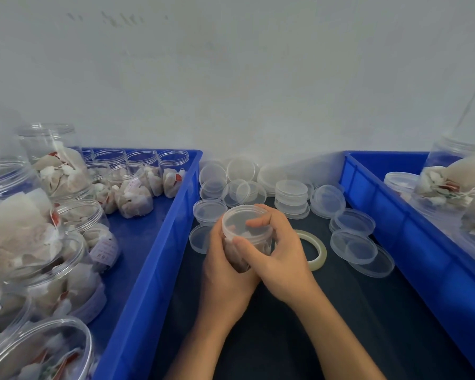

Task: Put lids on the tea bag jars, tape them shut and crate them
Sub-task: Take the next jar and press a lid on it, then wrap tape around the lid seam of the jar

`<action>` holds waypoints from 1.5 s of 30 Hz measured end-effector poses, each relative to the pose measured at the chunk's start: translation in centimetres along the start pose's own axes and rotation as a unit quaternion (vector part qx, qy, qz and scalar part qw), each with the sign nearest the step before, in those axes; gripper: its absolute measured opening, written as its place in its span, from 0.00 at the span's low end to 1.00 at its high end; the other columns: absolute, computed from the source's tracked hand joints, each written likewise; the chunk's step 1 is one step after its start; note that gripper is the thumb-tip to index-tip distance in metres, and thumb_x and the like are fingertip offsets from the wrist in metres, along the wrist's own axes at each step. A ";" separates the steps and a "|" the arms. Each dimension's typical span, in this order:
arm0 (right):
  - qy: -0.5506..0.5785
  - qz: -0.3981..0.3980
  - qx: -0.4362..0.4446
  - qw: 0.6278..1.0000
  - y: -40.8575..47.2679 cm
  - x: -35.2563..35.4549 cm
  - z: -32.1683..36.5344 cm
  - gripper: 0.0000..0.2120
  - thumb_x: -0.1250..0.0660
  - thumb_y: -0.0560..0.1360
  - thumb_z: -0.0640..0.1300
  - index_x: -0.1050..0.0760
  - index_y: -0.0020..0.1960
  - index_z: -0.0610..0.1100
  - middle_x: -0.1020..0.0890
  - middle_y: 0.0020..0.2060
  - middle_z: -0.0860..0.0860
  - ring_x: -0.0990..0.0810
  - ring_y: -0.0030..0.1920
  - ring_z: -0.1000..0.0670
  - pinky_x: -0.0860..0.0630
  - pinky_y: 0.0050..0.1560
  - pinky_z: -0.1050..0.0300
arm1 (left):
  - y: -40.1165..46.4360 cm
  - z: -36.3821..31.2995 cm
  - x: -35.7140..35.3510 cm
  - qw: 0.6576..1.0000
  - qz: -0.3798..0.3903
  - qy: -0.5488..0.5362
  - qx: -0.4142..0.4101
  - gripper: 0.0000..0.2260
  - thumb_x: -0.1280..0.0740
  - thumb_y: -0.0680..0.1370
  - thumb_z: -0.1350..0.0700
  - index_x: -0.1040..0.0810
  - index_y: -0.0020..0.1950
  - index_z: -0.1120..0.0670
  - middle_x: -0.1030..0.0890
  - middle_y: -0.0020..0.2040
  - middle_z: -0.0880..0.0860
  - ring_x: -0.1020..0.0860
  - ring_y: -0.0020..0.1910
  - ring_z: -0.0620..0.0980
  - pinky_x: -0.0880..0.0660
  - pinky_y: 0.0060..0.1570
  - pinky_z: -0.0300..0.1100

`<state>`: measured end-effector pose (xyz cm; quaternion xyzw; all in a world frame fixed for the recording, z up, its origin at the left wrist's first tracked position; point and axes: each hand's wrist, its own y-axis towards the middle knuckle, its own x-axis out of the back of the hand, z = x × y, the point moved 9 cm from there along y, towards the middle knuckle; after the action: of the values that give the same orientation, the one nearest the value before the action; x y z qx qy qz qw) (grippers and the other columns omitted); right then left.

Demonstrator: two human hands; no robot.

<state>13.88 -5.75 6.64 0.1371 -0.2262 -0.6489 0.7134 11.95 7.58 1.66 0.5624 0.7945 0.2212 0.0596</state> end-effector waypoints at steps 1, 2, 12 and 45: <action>-0.008 -0.007 0.006 1.000 0.0 0.1 0.1 0.15 0.21 0.70 0.51 0.23 0.52 0.53 0.21 0.64 0.62 0.22 0.67 0.57 0.26 0.58 0.69 | 0.0 0.0 0.0 1.000 0.002 0.001 -0.001 0.38 0.18 0.69 0.52 0.30 0.73 0.30 0.18 0.64 0.36 0.19 0.62 0.34 0.23 0.52 0.27; -0.020 -0.014 0.013 1.000 0.0 0.1 0.2 0.15 0.20 0.70 0.49 0.23 0.52 0.53 0.21 0.63 0.61 0.22 0.67 0.57 0.26 0.57 0.70 | 0.0 -0.1 0.0 1.000 0.005 -0.002 -0.001 0.37 0.18 0.70 0.53 0.30 0.73 0.31 0.18 0.63 0.36 0.18 0.61 0.34 0.22 0.52 0.27; -0.119 -0.070 0.026 0.990 -0.3 -0.3 0.0 0.15 0.23 0.70 0.56 0.27 0.50 0.58 0.22 0.62 0.62 0.24 0.66 0.55 0.23 0.63 0.48 | -0.4 -1.3 0.3 1.000 -0.016 0.022 -0.006 0.28 0.24 0.78 0.56 0.27 0.73 0.36 0.15 0.56 0.35 0.16 0.54 0.35 0.23 0.46 0.26; -0.346 0.061 -0.138 0.926 0.5 3.9 -5.6 0.17 0.41 0.81 0.45 0.27 0.66 0.62 0.27 0.52 0.58 0.25 0.50 0.54 0.29 0.47 0.56 | -0.1 -0.8 1.5 0.994 -0.071 0.081 0.005 0.47 0.18 0.72 0.47 0.41 0.85 0.44 0.28 0.77 0.40 0.31 0.76 0.38 0.34 0.65 0.24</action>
<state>17.32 -10.06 2.57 -0.2099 -0.3750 -0.6359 0.6410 11.03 8.73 2.60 0.4853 0.8355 0.2576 0.0074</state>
